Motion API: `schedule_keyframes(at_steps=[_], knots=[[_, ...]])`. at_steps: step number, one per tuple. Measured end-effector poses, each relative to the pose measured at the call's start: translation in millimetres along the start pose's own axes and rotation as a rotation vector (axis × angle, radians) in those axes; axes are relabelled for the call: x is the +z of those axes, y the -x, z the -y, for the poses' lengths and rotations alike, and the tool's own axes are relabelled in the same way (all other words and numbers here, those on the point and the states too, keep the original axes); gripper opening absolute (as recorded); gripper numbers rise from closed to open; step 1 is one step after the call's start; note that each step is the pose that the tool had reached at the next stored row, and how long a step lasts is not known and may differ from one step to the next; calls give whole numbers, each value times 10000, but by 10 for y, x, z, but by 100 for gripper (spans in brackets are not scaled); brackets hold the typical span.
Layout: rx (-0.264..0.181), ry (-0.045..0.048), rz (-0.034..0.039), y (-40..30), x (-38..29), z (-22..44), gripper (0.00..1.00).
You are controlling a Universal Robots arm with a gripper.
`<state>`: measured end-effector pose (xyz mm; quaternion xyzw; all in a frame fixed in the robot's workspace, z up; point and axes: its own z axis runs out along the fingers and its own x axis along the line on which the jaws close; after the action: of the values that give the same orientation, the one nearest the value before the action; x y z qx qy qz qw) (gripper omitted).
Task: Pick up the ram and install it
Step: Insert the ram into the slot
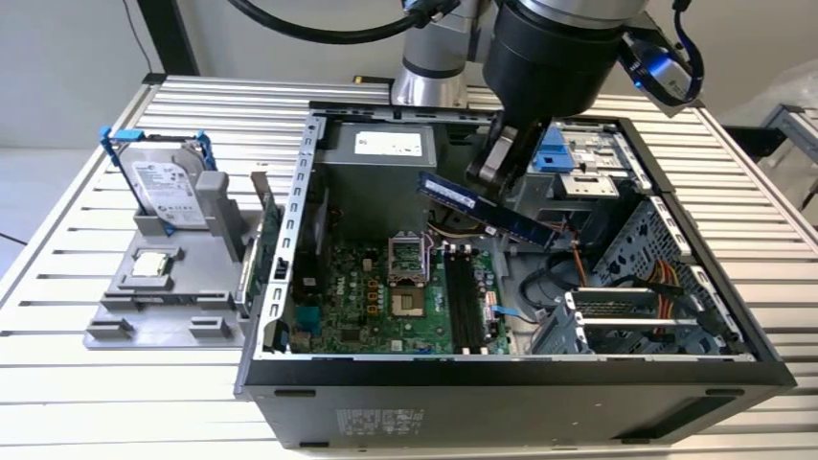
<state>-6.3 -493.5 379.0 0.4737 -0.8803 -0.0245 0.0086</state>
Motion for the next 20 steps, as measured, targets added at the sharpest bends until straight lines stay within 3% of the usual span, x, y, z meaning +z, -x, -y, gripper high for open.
schedule_keyframes(at_steps=[20], knots=[[1190, -10, 61, 0, 0, 0, 0]])
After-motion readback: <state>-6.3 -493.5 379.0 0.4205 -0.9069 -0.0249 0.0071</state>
